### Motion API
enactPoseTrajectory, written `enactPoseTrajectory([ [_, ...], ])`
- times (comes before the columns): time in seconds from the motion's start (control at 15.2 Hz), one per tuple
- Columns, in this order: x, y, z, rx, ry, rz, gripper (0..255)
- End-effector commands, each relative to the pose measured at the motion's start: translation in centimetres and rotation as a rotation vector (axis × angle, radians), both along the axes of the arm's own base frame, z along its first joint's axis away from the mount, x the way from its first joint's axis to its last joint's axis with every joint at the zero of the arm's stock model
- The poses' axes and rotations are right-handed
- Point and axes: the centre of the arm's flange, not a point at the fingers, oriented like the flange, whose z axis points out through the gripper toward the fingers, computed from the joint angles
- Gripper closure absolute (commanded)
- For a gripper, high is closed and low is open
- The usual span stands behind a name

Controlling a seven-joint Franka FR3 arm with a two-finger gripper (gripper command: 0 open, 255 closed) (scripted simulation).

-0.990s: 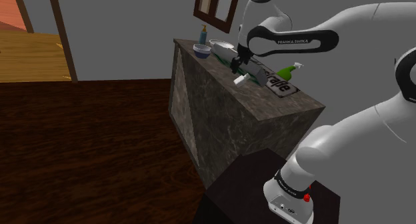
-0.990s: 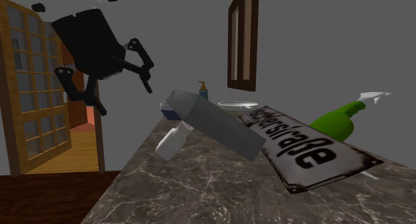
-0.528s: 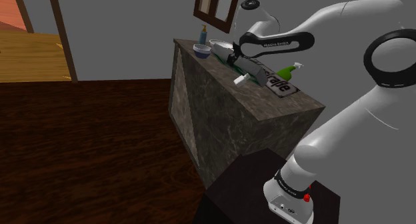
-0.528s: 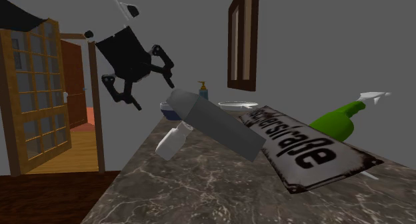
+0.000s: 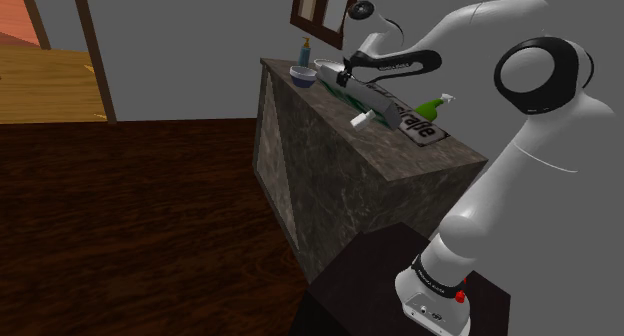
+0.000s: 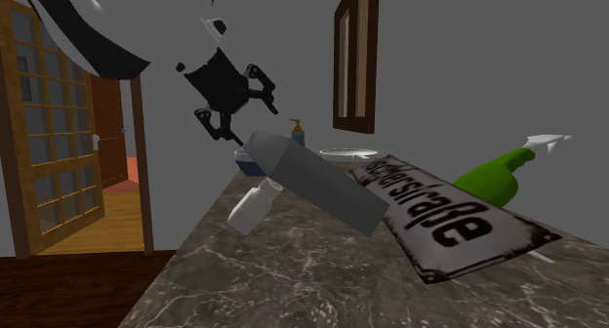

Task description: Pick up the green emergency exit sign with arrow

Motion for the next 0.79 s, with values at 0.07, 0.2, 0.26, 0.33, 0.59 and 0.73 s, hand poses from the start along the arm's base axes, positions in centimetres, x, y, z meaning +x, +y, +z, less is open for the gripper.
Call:
enactPoseTrajectory([
  [0.07, 0.8, -0.8, -0.5, -0.022, -0.008, 0.001, 0],
  [0.2, 0.8, -0.8, -1.5, -0.022, -0.008, 0.001, 0],
  [0.26, 0.8, -0.8, -2.1, -0.022, -0.008, 0.001, 0],
  [0.33, 0.8, -0.8, -2.6, -0.022, -0.008, 0.001, 0],
  [0.59, 0.8, -0.8, -3.9, -0.022, -0.008, 0.001, 0],
  [0.73, 0.8, -0.8, -3.9, -0.022, -0.008, 0.001, 255],
])
